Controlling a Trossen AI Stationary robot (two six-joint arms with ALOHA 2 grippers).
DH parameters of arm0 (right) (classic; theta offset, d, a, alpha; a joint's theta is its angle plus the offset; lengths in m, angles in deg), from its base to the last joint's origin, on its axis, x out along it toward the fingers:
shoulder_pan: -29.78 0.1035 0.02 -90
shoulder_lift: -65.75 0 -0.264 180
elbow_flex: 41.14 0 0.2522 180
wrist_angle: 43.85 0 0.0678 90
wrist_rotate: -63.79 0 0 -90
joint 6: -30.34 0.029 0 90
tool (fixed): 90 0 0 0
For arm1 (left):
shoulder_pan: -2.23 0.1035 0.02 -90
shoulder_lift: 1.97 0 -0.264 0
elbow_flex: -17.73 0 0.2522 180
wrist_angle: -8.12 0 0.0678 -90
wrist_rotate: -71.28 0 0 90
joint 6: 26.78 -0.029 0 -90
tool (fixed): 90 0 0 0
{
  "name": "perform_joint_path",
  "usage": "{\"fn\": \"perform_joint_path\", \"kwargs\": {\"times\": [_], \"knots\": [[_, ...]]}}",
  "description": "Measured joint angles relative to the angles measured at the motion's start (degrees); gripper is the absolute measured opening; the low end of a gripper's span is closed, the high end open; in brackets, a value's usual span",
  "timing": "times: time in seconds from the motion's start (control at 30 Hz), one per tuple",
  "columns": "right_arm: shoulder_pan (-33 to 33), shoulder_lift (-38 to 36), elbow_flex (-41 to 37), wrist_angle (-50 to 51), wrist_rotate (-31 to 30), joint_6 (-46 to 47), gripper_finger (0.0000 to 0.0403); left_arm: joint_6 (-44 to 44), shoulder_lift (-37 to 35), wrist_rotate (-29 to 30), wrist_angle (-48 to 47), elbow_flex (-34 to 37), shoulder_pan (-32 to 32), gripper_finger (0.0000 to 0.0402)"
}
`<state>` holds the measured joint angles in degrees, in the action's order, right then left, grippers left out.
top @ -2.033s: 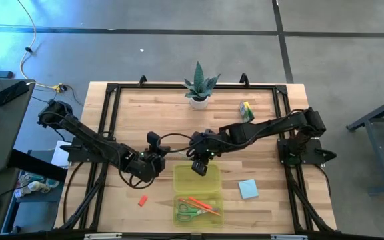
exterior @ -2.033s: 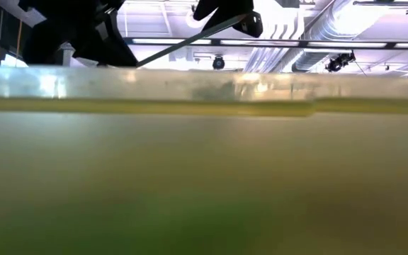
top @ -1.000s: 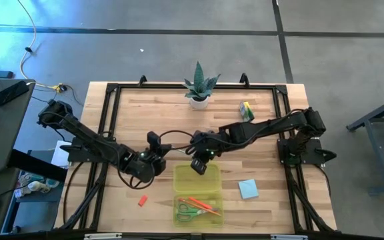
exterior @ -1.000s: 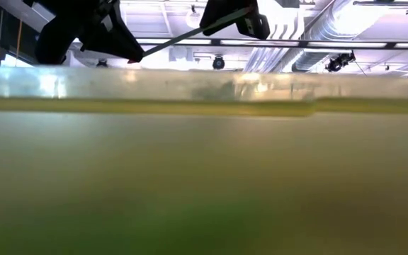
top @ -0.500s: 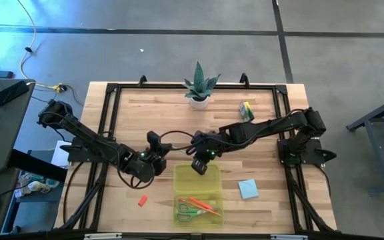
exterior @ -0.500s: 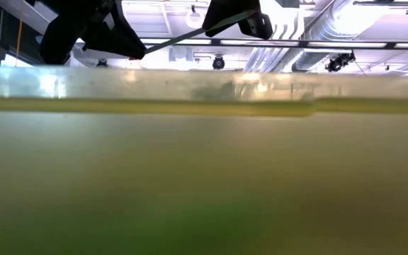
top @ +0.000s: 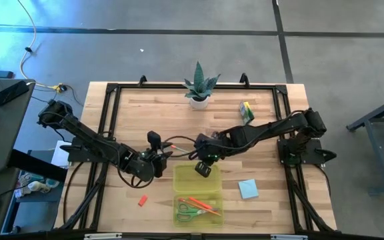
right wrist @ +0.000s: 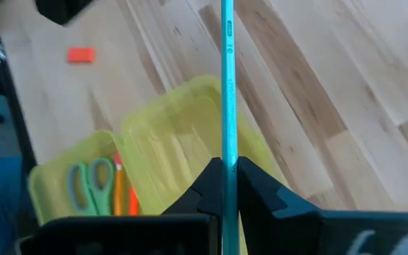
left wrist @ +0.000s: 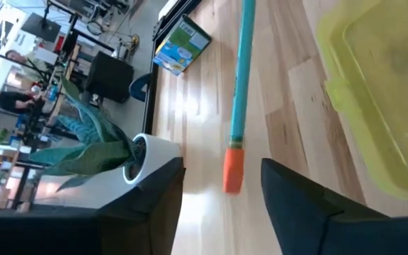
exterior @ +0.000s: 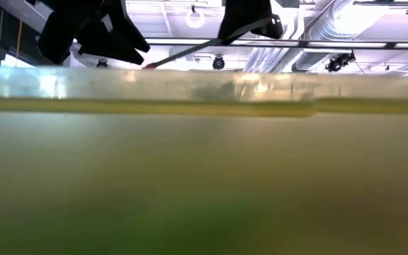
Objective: Pack school essentials
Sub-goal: Put the blue pencil into the yellow supply box
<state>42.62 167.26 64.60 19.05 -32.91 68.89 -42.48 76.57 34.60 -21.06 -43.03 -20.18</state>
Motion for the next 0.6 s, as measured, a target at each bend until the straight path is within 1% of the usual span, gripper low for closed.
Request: {"fn": "perform_joint_path", "kwargs": {"times": [0.37,0.6], "knots": [[3.1,0.0,0.0,7.7,-6.1,0.5,0.0011,4.7,0.0,-0.1,0.6,0.0,0.0,0.0184],[7.5,0.0,0.0,14.5,-13.9,5.4,0.0011,5.3,0.0,-0.2,0.6,0.0,0.0,0.0184]]}}
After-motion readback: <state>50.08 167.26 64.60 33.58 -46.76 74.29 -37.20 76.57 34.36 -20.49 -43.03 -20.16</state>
